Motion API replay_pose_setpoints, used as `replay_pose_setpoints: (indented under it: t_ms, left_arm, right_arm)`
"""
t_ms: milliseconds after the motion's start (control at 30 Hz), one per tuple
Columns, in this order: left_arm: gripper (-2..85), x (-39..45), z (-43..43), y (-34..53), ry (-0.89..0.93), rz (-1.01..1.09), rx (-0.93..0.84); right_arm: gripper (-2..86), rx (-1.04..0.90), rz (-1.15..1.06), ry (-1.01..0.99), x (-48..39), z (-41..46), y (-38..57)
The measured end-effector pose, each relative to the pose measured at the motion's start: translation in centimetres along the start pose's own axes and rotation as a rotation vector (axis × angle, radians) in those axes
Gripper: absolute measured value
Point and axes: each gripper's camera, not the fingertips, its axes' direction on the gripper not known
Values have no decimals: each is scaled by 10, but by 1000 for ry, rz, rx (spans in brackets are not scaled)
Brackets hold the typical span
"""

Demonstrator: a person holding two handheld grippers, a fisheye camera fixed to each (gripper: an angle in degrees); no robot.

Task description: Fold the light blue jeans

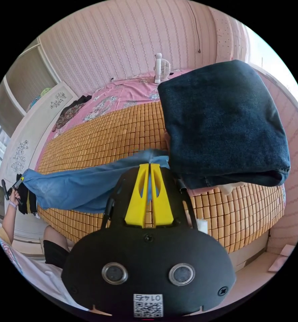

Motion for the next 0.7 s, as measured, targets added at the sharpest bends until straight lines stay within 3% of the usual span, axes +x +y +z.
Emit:
replay_pose_setpoints:
  t_ms: [200,367,433,567,700]
  left_arm:
    - [-5,-14,-6,9,14,-6,4]
    - [-4,-29,-37,27,50,37,70]
    - [-4,-43,-56,53,65,51,102]
    - [-4,-95,-80,154,124,-84,105]
    - [-8,-148,-55,253,119,-374,-73]
  right_arm:
    - [-4,49,-36,-1,5,8,15]
    - [-4,390,-55,-98,18,-48,56]
    - [-4,427,-43,-65,28,-56,92]
    - [6,322,92,-21,71,-17,196]
    - [31,61,336,66,109,49,267]
